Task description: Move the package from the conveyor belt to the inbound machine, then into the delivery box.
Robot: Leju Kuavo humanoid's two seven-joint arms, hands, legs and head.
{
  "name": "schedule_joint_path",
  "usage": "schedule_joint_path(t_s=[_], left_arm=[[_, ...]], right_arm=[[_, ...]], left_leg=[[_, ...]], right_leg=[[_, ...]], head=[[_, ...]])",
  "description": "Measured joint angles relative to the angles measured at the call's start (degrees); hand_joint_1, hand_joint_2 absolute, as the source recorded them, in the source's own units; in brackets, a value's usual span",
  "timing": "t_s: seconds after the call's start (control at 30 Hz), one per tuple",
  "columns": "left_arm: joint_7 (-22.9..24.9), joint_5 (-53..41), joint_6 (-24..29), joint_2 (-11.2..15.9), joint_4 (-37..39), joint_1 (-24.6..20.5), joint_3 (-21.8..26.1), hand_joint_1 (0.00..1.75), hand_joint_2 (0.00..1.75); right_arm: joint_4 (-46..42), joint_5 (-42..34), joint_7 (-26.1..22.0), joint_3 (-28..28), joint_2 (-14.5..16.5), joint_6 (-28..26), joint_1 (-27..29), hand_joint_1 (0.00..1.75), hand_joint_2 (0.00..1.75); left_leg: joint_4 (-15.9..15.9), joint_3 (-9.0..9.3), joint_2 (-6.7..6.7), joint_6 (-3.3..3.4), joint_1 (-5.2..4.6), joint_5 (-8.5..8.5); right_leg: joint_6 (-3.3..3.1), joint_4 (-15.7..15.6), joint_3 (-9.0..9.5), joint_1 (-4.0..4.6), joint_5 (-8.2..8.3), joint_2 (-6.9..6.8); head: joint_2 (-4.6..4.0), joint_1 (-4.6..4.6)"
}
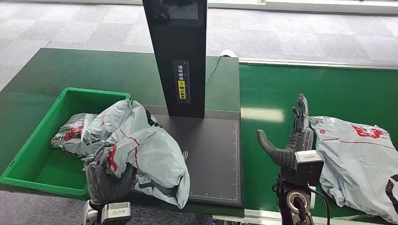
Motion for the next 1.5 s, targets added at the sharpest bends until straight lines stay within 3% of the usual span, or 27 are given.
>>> schedule_joint_path(t_s=[0.23, 0.57, 0.77, 0.9, 1.07, 1.17, 1.5], left_arm=[[-6.22, -1.76, 0.99, -1.47, -4.74, 1.07, 3.41, 1.75, 1.75], [-6.66, -16.43, 1.00, -3.49, -19.61, -0.98, 13.10, 1.75, 1.75], [-6.46, -16.67, 0.99, -4.53, -22.38, -3.30, 22.01, 1.75, 1.75], [0.35, -15.94, 0.99, -3.82, -14.62, -8.78, 30.38, 1.75, 1.75], [14.87, -15.55, 0.39, 2.85, 0.29, -18.14, 37.23, 1.75, 1.75], [21.59, -15.69, -1.71, 6.76, 8.91, -22.62, 38.66, 1.75, 1.75], [30.18, -16.76, -6.43, 14.69, 30.44, -31.82, 39.17, 1.75, 1.75]], right_arm=[[0.53, -0.54, -0.03, 0.05, -0.42, -0.48, -0.77, 0.00, 1.75], [1.58, -1.78, -0.75, 0.90, -1.60, -1.05, -1.41, 0.00, 1.75], [2.09, -2.15, -1.92, 1.43, -2.07, -1.78, -0.81, 0.00, 1.75], [2.09, -2.19, -2.43, 1.74, -2.51, -3.25, 0.80, 0.00, 1.75], [1.50, -2.43, -2.43, 1.88, -3.31, -4.45, 2.27, 0.00, 1.75], [0.64, -2.62, -2.02, 1.88, -3.78, -4.90, 3.12, 0.00, 1.75], [-0.87, -2.73, -1.31, 1.89, -4.68, -4.99, 4.43, 0.00, 1.75]], left_leg=[[0.00, 0.00, 0.01, 0.00, 0.01, 0.00], [0.00, -0.01, 0.01, 0.00, 0.01, 0.00], [0.00, 0.01, 0.00, 0.00, 0.01, 0.00], [-0.01, 0.05, 0.08, -0.01, 0.02, 0.03], [-0.01, 0.08, 0.14, -0.07, 0.08, 0.14], [-0.01, 0.05, 0.15, -0.07, 0.09, 0.14], [0.00, -0.02, 0.23, -0.07, 0.07, 0.12]], right_leg=[[0.00, 0.00, -0.03, 0.01, 0.00, 0.01], [0.00, 0.00, -0.03, 0.01, 0.00, 0.02], [-0.01, 0.00, -0.07, 0.01, 0.00, 0.00], [-0.06, 0.00, -0.05, 0.03, 0.04, 0.05], [-0.12, 0.02, -0.06, 0.09, 0.09, 0.15], [-0.13, 0.03, -0.08, 0.11, 0.10, 0.17], [-0.12, 0.02, -0.17, 0.09, 0.09, 0.26]], head=[[0.00, -0.01], [0.00, 0.01], [0.00, 0.00], [0.00, 0.00], [0.00, 0.01], [0.00, 0.02], [0.00, 0.02]])
